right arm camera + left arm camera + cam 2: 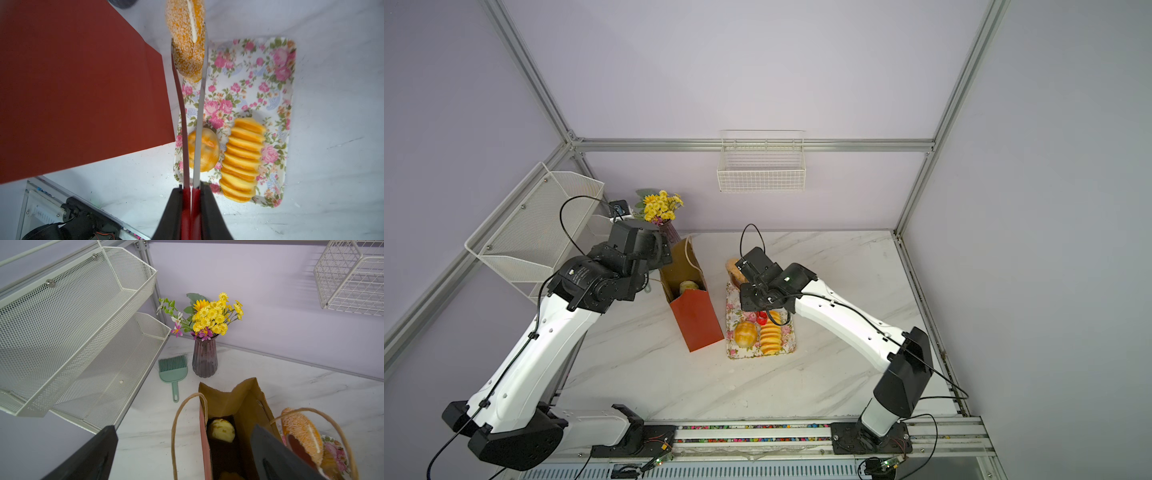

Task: Pack bread into a paper bag
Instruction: Pick up the fake bread from the plate, then place the fake bread in the paper bag.

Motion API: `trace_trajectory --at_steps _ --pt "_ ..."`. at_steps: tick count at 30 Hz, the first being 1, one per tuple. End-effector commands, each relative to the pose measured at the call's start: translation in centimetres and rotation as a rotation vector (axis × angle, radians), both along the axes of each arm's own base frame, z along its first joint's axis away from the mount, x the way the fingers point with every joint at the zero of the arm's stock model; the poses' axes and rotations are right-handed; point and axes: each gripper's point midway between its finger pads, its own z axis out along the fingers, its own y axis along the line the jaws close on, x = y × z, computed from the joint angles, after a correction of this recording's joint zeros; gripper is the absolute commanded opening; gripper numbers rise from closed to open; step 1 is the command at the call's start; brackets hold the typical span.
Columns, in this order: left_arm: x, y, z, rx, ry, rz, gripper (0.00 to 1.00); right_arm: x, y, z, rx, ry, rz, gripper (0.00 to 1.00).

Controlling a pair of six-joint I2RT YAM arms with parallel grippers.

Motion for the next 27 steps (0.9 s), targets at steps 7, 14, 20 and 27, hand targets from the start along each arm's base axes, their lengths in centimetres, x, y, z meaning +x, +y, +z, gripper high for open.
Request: trace_trajectory --at_steps 7,14,20,27 --pt "-0.5 1.2 3.6 0.014 -0.113 0.053 1.00 -2.4 0.5 17.1 0.307 -0.349 0.188 0.07" --pt "-1.6 2.2 4.3 0.023 -0.139 0.081 1.00 -5.5 3.2 20.1 0.498 -0.300 0.366 0.11" --pt "-2.4 3.2 5.4 0.035 -0.170 0.115 1.00 -6.4 3.9 18.1 0.487 -0.206 0.389 0.11" --pt "-2.6 3.4 6.2 0.036 -0.187 0.123 1.00 -7.5 5.4 15.5 0.518 -0.079 0.440 0.12"
